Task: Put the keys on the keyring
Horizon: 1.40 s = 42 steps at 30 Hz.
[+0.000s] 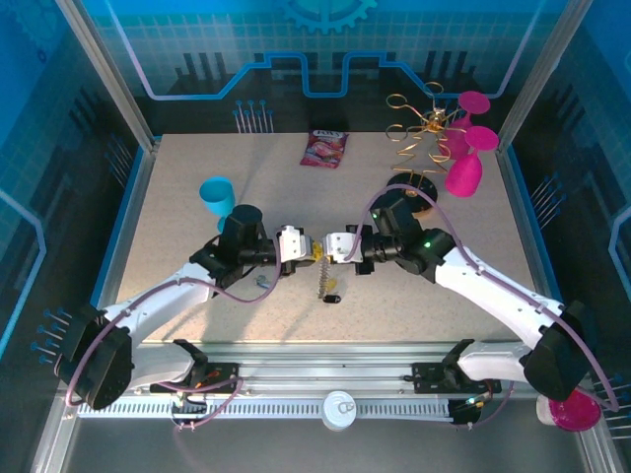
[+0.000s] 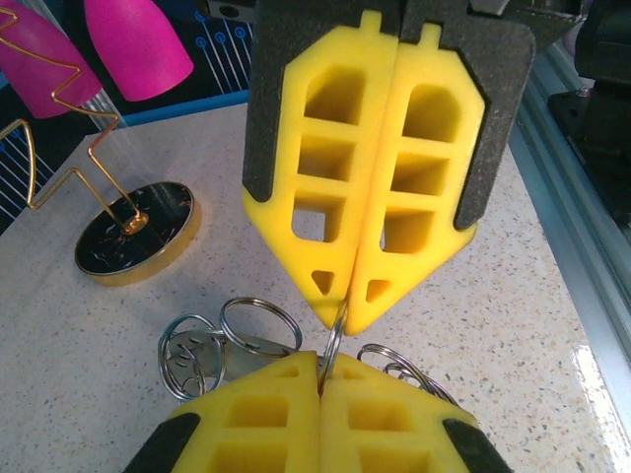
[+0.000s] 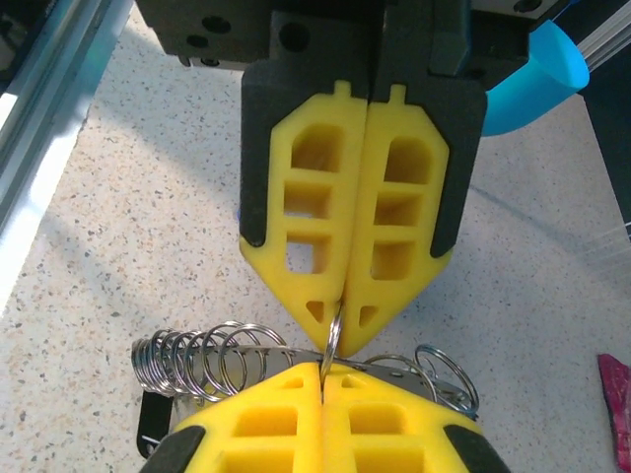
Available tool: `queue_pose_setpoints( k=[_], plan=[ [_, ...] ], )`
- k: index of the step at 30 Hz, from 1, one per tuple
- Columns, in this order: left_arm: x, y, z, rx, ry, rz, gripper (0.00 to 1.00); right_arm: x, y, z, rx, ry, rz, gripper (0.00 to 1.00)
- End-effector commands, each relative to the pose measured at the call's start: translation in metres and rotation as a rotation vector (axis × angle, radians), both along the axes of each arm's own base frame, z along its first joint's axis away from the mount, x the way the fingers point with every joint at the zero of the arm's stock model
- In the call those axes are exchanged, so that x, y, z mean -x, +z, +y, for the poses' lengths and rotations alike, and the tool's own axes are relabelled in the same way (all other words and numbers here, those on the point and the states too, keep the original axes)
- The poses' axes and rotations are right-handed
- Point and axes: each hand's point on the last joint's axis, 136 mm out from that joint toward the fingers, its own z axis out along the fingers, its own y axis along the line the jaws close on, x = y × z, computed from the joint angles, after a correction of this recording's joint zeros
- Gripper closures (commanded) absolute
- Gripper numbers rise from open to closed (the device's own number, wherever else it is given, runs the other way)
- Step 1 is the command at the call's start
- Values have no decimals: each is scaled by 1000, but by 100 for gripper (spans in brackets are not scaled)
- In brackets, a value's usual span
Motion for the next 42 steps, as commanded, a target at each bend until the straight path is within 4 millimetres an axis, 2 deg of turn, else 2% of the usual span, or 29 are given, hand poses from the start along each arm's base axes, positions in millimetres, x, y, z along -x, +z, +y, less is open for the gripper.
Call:
queue_pose_setpoints(
  k=[1,3,4,7,10,20,33,38,40,41,42],
  plan=[
    [-2,14,0,24,12,-34,100,7,36,10,-184,18,-1,98],
    [2,19,-2,69,-1,-51,100,-4,41,-1,-314,-45,12,78],
    [4,22,-3,99,-12,-60,100,-9,43,-7,-388,-69,14,72],
    [9,30,-6,173,-40,-73,100,-18,47,-22,-546,-97,19,69],
    [12,32,-8,204,-64,-68,100,-15,41,-21,-565,-68,33,69],
    [15,33,-11,237,-92,-50,100,0,29,-10,-515,39,54,75],
    [16,33,-12,245,-101,-38,100,-1,38,1,-521,71,28,80],
    [16,33,-12,250,-105,-36,100,-1,38,5,-519,84,32,88],
    [16,33,-12,250,-101,-33,100,-1,40,6,-518,88,33,99],
    [14,33,-12,249,-90,-34,98,-1,41,6,-515,89,33,100],
    [12,33,-11,248,-75,-34,93,-2,42,6,-510,86,30,100]
  ],
)
